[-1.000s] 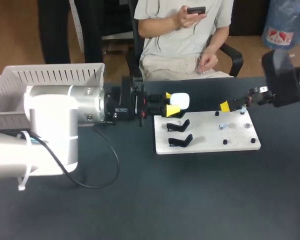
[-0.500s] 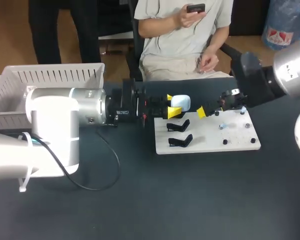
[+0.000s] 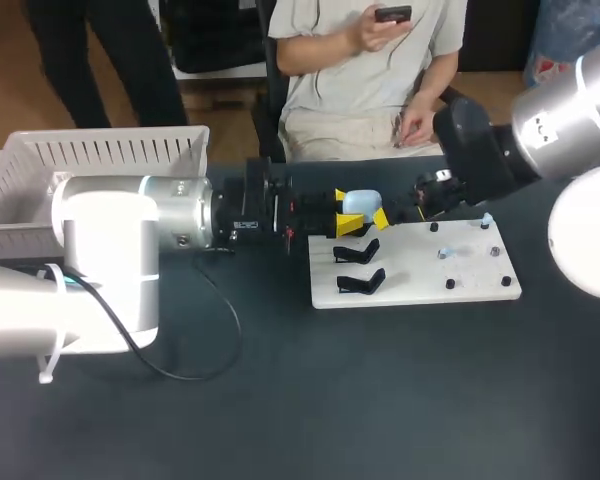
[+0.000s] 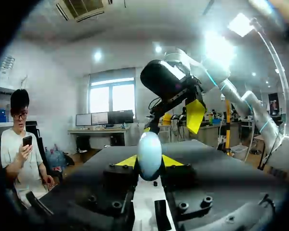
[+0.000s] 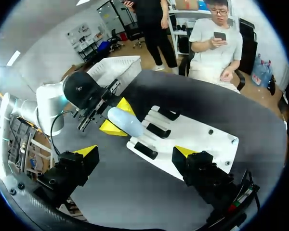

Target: Pick up each earbud case from the left stands, insert the matching earbuds, close the lid, and place the case in the box.

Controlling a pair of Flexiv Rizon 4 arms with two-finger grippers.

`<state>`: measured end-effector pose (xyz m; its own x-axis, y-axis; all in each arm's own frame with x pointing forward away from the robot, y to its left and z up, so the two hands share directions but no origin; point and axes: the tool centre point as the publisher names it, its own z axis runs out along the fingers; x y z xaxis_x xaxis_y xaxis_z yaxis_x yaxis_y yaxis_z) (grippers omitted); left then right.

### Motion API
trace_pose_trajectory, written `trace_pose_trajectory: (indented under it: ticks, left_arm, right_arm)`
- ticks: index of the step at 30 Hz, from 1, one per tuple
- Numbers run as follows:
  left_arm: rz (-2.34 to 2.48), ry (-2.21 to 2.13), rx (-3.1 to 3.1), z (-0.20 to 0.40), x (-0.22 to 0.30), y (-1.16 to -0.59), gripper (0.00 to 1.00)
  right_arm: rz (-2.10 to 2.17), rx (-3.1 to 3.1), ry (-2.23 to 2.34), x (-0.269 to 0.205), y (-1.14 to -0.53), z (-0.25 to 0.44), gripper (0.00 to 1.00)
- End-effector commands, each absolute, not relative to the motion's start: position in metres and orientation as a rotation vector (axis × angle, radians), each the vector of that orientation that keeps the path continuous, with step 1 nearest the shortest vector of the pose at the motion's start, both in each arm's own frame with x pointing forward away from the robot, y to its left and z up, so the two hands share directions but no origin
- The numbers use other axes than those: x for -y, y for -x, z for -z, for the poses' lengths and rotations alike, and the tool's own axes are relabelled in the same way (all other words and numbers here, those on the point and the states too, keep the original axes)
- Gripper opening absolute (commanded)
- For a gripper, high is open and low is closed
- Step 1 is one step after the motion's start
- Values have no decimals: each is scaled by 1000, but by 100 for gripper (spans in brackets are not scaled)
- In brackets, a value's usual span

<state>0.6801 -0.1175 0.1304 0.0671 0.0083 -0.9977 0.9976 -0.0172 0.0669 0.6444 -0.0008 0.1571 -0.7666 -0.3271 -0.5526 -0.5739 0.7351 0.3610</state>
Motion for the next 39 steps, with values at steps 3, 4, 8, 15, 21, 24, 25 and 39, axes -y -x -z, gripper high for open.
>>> trace_pose_trajectory:
  ticks: [3,4,8,15,21,24,25,39]
  left_arm:
    - [1161,-1252,-1156,-130,118,-678,0]
    - [1161,-1252,-1156,-130,118,-678,0]
    - [1161,-1252,-1156,-130,118,-678,0]
    - [1161,-1252,-1156,-130,118,-678,0]
    - [1161,-1252,-1156,-130,118,-678,0]
    - [1161,-1252,-1156,-130,118,-678,0]
    - [1161,-1252,-1156,-130,118,-678,0]
    - [1161,-1252,-1156,-130,118,-678,0]
  right_arm:
    - [-739,-2488,679,-5,-655,-152,100]
    - [-740,-2489,679,-6,-656,-152,100]
    - [-737,-2493,682,-8,-660,-152,100]
    - [-726,-2518,676,-10,-668,-148,100]
    - [-727,-2531,658,-8,-674,-141,100]
    - [-731,-2539,651,-8,-676,-138,100]
    - [-731,-2540,651,-8,-676,-137,100]
    - [-742,-2443,555,7,-683,-164,100]
